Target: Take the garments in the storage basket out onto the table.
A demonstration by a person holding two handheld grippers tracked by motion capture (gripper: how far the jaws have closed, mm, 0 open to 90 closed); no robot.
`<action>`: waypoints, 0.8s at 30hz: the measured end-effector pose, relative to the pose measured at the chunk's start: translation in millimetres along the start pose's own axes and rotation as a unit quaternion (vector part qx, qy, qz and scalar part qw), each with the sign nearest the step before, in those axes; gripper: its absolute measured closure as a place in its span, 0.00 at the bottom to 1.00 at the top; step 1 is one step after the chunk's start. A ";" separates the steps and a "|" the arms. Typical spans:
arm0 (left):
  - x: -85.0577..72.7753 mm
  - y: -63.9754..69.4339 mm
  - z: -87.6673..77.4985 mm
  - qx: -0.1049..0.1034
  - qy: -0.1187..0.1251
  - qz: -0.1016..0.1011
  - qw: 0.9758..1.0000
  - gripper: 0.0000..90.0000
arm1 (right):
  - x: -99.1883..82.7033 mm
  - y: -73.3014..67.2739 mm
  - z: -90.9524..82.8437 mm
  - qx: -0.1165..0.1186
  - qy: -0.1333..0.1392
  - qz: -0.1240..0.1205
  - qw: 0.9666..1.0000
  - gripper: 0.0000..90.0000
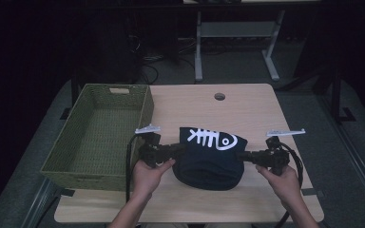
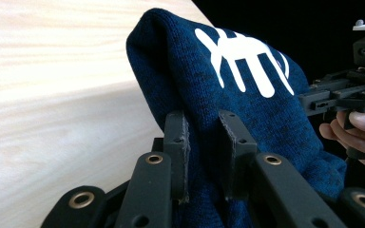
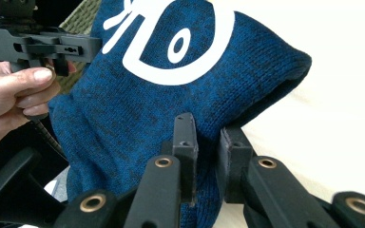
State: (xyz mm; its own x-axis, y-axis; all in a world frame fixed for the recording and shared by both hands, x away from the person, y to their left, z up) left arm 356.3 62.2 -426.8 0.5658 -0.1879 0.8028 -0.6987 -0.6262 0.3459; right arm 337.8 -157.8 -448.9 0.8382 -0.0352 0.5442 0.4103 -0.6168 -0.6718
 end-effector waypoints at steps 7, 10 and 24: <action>14.3 -10.1 -21.0 0.009 0.011 0.002 1.000 0.84 | 20.4 -19.9 9.1 0.007 -0.002 -0.014 1.000 0.89; 18.3 -15.0 -29.5 0.009 0.016 -0.003 1.000 0.84 | 27.4 -27.7 14.5 0.011 -0.004 -0.016 1.000 0.88; 35.6 -45.9 -75.0 0.020 0.030 -0.008 0.999 0.84 | 57.4 -67.2 46.3 0.033 -0.013 -0.036 0.999 0.88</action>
State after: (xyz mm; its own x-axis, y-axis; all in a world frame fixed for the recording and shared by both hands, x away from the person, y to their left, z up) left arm 375.7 141.0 -377.7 0.5485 -0.1320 0.8257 -0.6705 -0.6594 0.3400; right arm 375.0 -82.0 -395.7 0.8141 0.0283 0.5801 0.4921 -0.5642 -0.6630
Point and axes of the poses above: each handheld gripper's, and its own axes: z roughly forward along the jaws, x roughly out of its top, y roughly to its right, the point moved 10 cm from there along z, roughly forward along the jaws, and after that the axes turned 11 degrees about z, right-handed, at the moved point
